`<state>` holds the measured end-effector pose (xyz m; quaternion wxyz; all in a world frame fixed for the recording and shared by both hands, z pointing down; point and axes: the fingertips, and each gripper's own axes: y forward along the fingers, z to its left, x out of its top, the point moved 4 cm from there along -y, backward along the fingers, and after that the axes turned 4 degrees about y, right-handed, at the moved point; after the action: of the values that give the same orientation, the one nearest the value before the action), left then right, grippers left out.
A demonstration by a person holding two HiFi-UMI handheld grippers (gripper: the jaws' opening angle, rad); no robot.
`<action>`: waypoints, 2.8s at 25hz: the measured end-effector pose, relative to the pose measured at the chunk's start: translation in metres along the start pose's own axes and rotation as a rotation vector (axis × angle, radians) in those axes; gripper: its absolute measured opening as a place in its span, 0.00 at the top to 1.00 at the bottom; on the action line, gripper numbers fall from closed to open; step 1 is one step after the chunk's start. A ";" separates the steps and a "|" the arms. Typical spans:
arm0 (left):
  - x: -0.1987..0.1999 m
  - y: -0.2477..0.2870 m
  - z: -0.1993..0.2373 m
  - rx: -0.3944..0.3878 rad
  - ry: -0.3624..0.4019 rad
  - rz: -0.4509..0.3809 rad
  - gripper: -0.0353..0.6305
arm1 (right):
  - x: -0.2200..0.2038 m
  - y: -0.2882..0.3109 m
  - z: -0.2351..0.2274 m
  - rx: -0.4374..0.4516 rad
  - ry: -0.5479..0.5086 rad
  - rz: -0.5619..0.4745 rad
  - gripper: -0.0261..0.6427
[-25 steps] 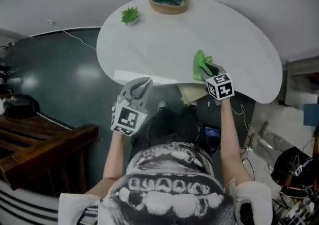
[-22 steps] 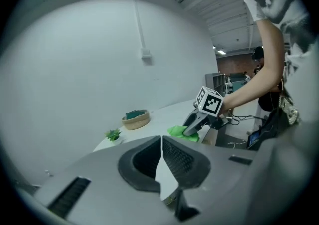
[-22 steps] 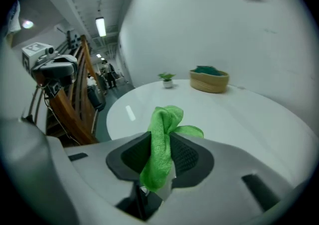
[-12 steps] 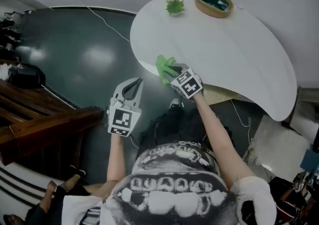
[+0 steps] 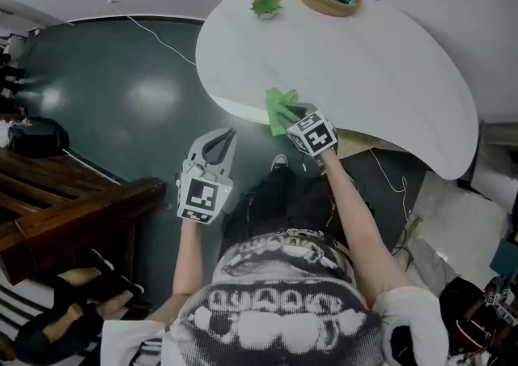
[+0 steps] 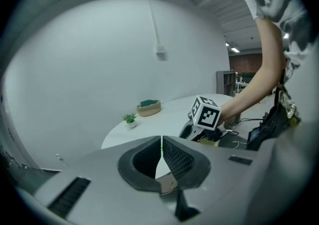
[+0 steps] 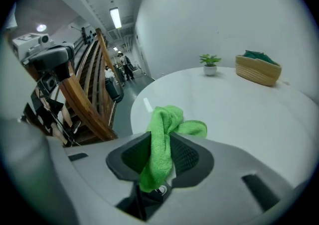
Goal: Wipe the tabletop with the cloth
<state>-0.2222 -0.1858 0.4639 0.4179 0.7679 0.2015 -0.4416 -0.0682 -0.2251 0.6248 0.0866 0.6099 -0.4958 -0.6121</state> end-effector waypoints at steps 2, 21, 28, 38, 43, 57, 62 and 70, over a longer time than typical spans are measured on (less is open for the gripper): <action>0.015 0.013 -0.012 -0.033 0.011 -0.021 0.93 | -0.016 -0.024 -0.022 -0.049 0.043 -0.007 0.79; 0.178 0.120 -0.254 -0.293 0.174 -0.164 0.93 | -0.274 -0.330 -0.214 -0.469 0.424 -0.080 0.79; 0.204 0.135 -0.337 -0.375 0.197 -0.170 0.93 | -0.357 -0.406 -0.245 -0.553 0.509 -0.082 0.79; 0.202 0.136 -0.367 -0.403 0.236 -0.114 0.93 | -0.395 -0.440 -0.250 -0.587 0.553 -0.116 0.79; 0.207 0.136 -0.377 -0.441 0.253 -0.124 0.93 | -0.387 -0.443 -0.231 -0.581 0.570 -0.179 0.79; 0.166 0.079 -0.337 -0.505 0.290 -0.157 0.93 | -0.354 -0.421 -0.101 -0.620 0.644 -0.274 0.79; 0.135 0.035 -0.296 -0.523 0.355 -0.187 0.93 | -0.323 -0.394 -0.033 -0.641 0.653 -0.308 0.79; 0.094 -0.023 -0.251 -0.545 0.372 -0.235 0.93 | -0.285 -0.353 0.065 -0.646 0.636 -0.336 0.79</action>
<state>-0.0599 0.0270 0.4391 0.5101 0.6670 0.4718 -0.2690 0.1221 0.1847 0.5467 0.3189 0.7805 -0.1238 -0.5233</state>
